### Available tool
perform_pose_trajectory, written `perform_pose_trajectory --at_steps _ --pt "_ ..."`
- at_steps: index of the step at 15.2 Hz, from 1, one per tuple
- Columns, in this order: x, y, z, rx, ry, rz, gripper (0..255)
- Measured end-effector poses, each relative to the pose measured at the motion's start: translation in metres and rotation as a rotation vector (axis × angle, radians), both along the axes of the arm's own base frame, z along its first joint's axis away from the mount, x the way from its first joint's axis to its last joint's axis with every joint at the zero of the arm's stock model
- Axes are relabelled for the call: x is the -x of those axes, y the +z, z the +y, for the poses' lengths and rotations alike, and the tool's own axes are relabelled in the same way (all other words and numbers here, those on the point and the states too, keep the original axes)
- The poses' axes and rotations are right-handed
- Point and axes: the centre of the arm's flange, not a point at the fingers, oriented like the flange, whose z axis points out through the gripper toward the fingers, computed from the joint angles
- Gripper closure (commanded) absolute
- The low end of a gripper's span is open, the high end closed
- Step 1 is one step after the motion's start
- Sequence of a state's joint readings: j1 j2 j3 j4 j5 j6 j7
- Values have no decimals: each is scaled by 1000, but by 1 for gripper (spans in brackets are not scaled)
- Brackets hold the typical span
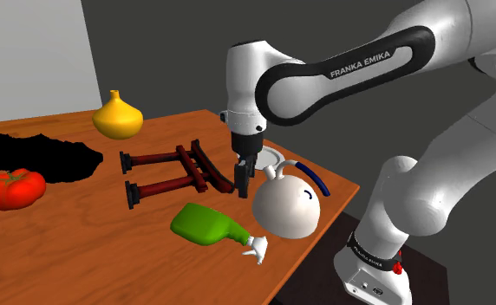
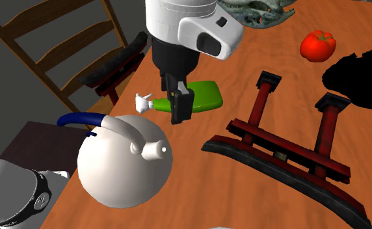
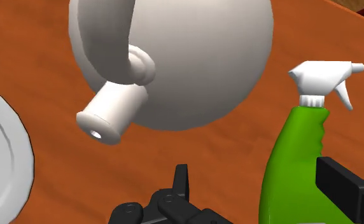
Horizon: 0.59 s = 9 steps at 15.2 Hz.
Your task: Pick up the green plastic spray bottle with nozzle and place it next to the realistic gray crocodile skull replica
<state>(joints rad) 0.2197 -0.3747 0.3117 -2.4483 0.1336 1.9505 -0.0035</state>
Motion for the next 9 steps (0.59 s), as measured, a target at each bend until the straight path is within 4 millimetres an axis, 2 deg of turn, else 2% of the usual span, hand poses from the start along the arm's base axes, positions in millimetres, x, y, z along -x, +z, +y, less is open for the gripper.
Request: perform_pose_trajectory --at_steps 4,6,9 --pt "3 -37 48 -3 80 18 0" --pt "7 -52 65 -4 117 26 0" --pt "9 -70 71 -5 132 30 0"
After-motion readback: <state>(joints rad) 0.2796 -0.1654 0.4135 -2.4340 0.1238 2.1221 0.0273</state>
